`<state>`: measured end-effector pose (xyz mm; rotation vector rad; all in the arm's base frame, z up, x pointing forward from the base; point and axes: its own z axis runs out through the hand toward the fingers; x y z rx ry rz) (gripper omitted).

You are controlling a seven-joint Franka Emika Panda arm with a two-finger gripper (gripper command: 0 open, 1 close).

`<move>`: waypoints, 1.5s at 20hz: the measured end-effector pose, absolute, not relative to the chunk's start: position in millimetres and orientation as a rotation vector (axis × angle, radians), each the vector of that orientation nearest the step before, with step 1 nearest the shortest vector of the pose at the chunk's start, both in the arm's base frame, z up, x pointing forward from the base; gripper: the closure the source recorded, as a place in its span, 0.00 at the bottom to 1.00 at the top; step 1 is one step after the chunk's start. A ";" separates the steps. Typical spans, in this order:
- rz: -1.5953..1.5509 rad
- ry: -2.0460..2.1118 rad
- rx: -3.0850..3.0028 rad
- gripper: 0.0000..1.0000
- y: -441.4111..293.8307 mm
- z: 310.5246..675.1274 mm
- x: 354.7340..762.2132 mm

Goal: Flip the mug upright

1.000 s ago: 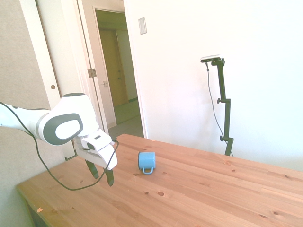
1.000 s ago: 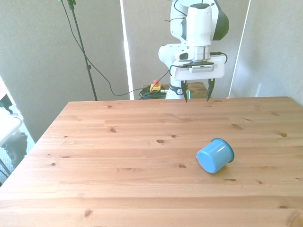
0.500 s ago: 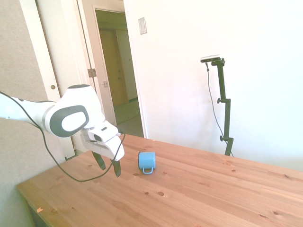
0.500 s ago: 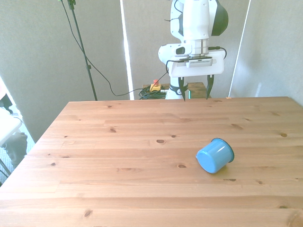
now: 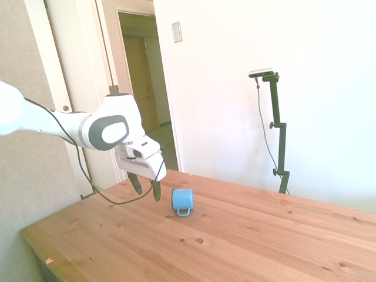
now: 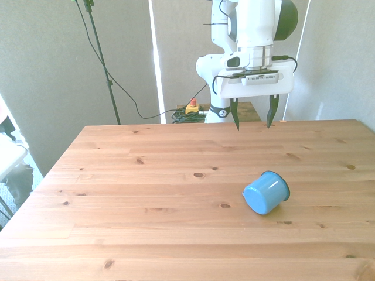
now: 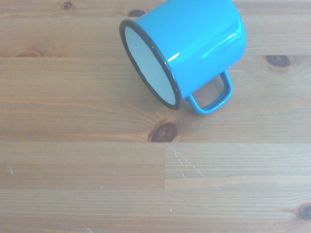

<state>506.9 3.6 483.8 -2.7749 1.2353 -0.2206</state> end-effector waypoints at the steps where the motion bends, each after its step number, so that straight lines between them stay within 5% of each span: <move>1: -0.234 1.238 -2.775 0.00 5.5 488.4 508.4; 7: -0.285 1.264 -2.799 0.00 26.9 516.8 531.9; 17: -0.197 1.290 -2.808 0.00 30.8 499.9 606.4; 30: -0.346 1.540 -2.901 0.00 58.5 502.4 618.8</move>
